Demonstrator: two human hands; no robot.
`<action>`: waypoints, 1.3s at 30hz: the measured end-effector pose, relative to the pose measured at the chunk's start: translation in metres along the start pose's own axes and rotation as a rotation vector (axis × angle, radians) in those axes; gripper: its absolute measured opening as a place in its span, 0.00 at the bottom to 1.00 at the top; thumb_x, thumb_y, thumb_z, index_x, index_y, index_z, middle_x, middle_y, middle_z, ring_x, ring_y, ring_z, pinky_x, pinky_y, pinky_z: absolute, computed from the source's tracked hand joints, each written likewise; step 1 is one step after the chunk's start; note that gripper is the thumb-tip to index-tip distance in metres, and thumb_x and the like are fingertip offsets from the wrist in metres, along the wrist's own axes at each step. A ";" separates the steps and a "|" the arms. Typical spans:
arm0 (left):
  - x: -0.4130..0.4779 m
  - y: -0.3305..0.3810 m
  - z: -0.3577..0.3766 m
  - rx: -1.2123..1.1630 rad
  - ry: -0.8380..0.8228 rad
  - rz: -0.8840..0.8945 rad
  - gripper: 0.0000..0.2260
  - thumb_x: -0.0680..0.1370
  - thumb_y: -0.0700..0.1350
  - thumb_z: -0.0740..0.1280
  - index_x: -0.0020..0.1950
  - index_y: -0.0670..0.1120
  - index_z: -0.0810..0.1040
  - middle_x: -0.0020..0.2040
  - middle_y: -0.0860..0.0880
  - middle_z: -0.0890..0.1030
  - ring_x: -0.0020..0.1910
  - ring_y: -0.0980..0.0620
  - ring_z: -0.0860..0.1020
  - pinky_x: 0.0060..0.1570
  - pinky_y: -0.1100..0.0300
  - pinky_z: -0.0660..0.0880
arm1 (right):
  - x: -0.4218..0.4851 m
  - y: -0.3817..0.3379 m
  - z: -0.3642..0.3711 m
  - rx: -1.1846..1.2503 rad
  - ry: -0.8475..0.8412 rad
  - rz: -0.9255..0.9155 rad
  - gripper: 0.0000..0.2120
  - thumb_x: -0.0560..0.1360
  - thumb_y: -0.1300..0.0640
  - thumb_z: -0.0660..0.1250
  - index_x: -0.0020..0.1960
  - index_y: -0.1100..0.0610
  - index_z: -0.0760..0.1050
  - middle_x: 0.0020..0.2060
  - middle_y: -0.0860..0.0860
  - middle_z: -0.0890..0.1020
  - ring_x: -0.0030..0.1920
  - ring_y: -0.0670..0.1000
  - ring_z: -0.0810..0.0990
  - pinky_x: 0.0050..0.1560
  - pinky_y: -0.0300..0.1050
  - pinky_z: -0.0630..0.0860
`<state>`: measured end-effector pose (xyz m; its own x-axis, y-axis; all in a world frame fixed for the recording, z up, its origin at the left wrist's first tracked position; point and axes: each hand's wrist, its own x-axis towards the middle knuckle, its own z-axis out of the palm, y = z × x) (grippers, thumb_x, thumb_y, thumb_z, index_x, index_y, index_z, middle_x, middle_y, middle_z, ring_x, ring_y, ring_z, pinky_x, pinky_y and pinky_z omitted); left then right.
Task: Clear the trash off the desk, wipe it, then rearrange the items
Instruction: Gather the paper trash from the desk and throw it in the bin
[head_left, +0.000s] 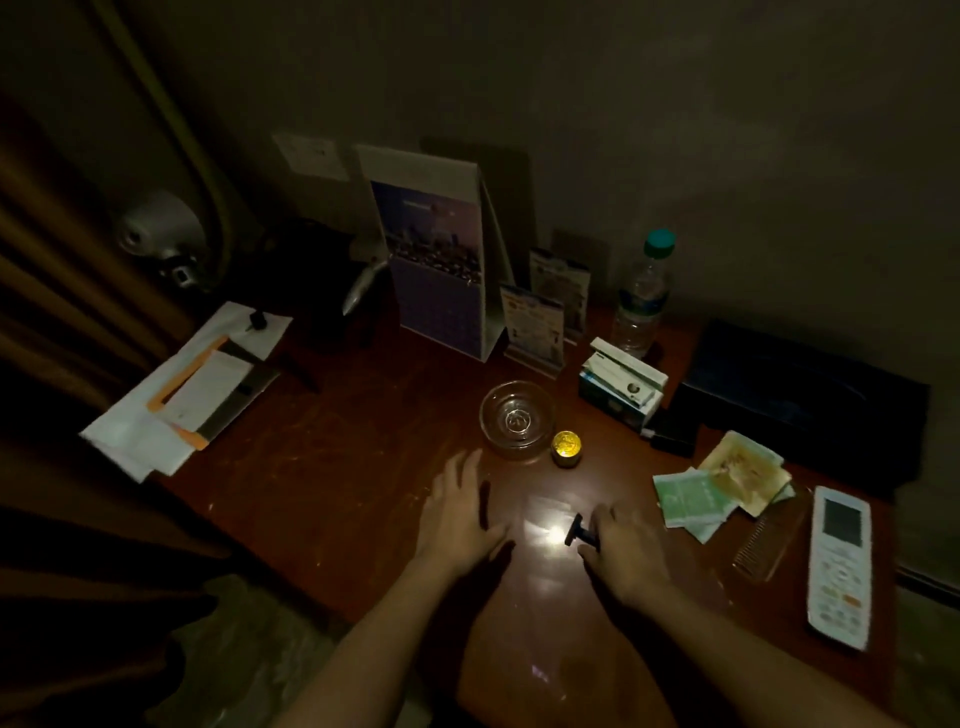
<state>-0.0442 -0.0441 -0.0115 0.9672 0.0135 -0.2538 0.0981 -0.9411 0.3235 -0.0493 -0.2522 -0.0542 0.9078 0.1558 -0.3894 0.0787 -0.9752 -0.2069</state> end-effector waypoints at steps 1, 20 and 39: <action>0.010 -0.002 0.000 0.000 -0.014 0.011 0.44 0.72 0.58 0.71 0.78 0.51 0.47 0.77 0.49 0.48 0.75 0.46 0.55 0.71 0.53 0.60 | 0.001 -0.003 0.002 0.016 0.006 0.002 0.13 0.77 0.49 0.61 0.59 0.52 0.73 0.57 0.52 0.74 0.57 0.54 0.73 0.52 0.45 0.69; 0.162 -0.001 -0.022 0.213 -0.357 0.398 0.57 0.64 0.60 0.76 0.77 0.60 0.36 0.78 0.50 0.35 0.77 0.41 0.40 0.73 0.40 0.48 | 0.082 -0.050 -0.029 0.602 0.221 0.353 0.39 0.67 0.53 0.74 0.72 0.51 0.57 0.64 0.52 0.63 0.63 0.54 0.68 0.61 0.48 0.72; 0.141 0.019 -0.002 0.140 -0.389 0.207 0.61 0.55 0.62 0.77 0.77 0.57 0.41 0.70 0.44 0.51 0.71 0.43 0.57 0.67 0.53 0.65 | 0.041 -0.021 -0.019 0.622 0.447 0.641 0.17 0.69 0.54 0.69 0.56 0.54 0.70 0.51 0.50 0.75 0.50 0.50 0.75 0.49 0.45 0.76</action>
<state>0.0948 -0.0596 -0.0389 0.8006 -0.2818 -0.5289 -0.1462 -0.9477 0.2837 -0.0055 -0.2286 -0.0485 0.7849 -0.5690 -0.2452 -0.5941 -0.5788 -0.5586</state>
